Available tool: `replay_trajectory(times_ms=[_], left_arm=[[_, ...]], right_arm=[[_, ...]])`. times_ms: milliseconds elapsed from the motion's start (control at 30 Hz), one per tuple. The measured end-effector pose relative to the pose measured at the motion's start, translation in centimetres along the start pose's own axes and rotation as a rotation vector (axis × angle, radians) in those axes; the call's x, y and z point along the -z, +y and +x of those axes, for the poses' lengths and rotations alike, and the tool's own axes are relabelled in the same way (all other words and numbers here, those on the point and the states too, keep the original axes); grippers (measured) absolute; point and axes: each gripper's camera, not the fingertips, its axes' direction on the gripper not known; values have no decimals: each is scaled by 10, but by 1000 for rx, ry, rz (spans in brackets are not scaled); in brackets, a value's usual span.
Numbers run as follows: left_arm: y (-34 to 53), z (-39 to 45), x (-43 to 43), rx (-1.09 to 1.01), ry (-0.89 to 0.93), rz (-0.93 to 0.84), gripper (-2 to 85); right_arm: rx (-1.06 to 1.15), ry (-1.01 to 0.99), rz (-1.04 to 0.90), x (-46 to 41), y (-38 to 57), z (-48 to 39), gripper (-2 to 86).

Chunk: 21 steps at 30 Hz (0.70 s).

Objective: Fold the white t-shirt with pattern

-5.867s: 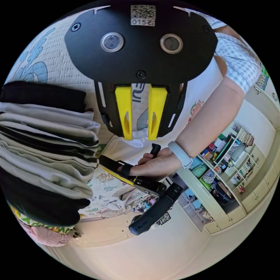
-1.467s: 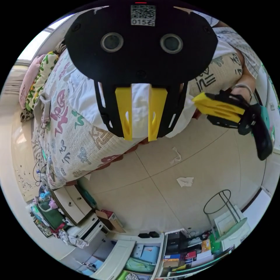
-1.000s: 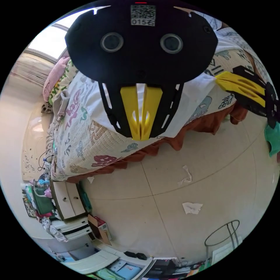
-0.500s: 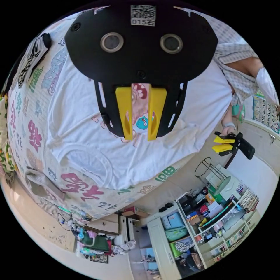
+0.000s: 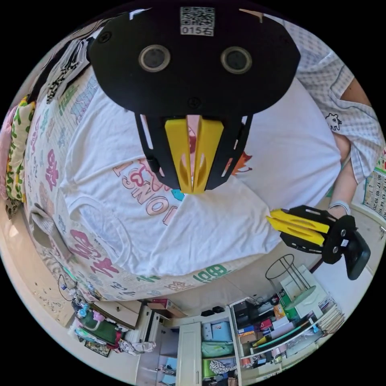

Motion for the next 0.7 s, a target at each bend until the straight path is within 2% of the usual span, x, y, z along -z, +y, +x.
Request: replay_trajectory(times_ms=[133,233,300,367,533,633,700], left_arm=[[-2,28,19,-12,-38,94,4],[-9,41,-1,-12,-87,37,2],[-11,39,-20,31,-87,-5,3],[-12,39,-28,51,-58,-16,4],[-17,54,-29,36,-117,13,5],[-22,56,-37,34,-103,6,10],[-21,44,-44,76,-9,-3,21]], right_arm=[[-66,-108,59,12,20,25,10],[-95,-292,-11,-3,22,40,74],[-117,-262,15,-2,26,46,72],[-108,-264,28,5,30,51,11],[-104,-258,97,40,58,72,-4],[-98,-196,35,38,74,79,2],[-76,-177,-84,28,82,84,33]])
